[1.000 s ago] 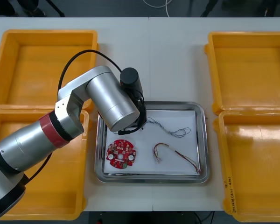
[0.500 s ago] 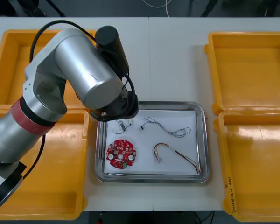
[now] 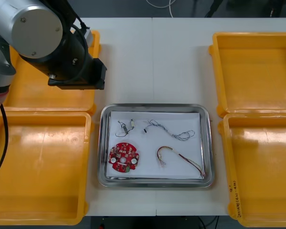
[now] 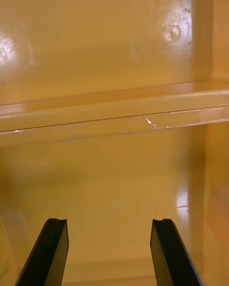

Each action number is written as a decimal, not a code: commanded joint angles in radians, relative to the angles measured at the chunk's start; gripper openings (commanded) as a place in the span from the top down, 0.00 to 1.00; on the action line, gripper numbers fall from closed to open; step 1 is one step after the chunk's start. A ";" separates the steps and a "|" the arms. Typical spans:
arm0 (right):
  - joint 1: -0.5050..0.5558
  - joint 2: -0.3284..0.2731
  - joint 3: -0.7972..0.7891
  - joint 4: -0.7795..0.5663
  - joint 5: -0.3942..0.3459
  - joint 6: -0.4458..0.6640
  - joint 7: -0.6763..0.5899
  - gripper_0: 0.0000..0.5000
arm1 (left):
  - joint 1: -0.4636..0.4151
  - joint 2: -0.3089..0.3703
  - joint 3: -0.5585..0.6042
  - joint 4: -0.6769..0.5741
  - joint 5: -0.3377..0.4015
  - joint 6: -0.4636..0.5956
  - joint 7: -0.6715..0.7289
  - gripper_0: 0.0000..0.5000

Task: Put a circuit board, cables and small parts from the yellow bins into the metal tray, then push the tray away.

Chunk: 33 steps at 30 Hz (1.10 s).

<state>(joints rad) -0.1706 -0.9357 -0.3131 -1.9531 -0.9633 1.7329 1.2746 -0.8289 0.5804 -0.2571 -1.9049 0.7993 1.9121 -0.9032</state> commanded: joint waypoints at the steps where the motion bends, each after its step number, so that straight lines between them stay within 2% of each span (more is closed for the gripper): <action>1: 0.008 -0.049 -0.034 -0.023 -0.005 -0.007 -0.049 0.00 | -0.019 0.088 0.085 -0.003 0.041 0.008 -0.059 0.00; 4: 0.010 -0.051 -0.034 -0.023 -0.005 -0.007 -0.049 0.00 | 0.005 0.116 0.139 0.007 0.066 0.008 -0.117 0.00; 13: 0.008 -0.051 -0.035 -0.023 -0.003 -0.004 -0.049 0.00 | 0.091 0.154 0.283 0.007 0.072 0.008 -0.266 0.00; 20: 0.008 -0.051 -0.035 -0.023 -0.005 -0.006 -0.054 0.00 | 0.209 0.167 0.384 -0.025 0.057 0.008 -0.375 0.00; 33: 0.008 -0.051 -0.034 -0.024 -0.034 -0.003 -0.047 0.00 | 0.429 0.168 0.489 -0.161 0.041 0.008 -0.421 0.00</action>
<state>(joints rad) -0.1700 -0.9360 -0.3132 -1.9537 -0.9794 1.7331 1.2473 -0.4581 0.7062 0.1789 -2.0047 0.8526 1.9140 -1.2527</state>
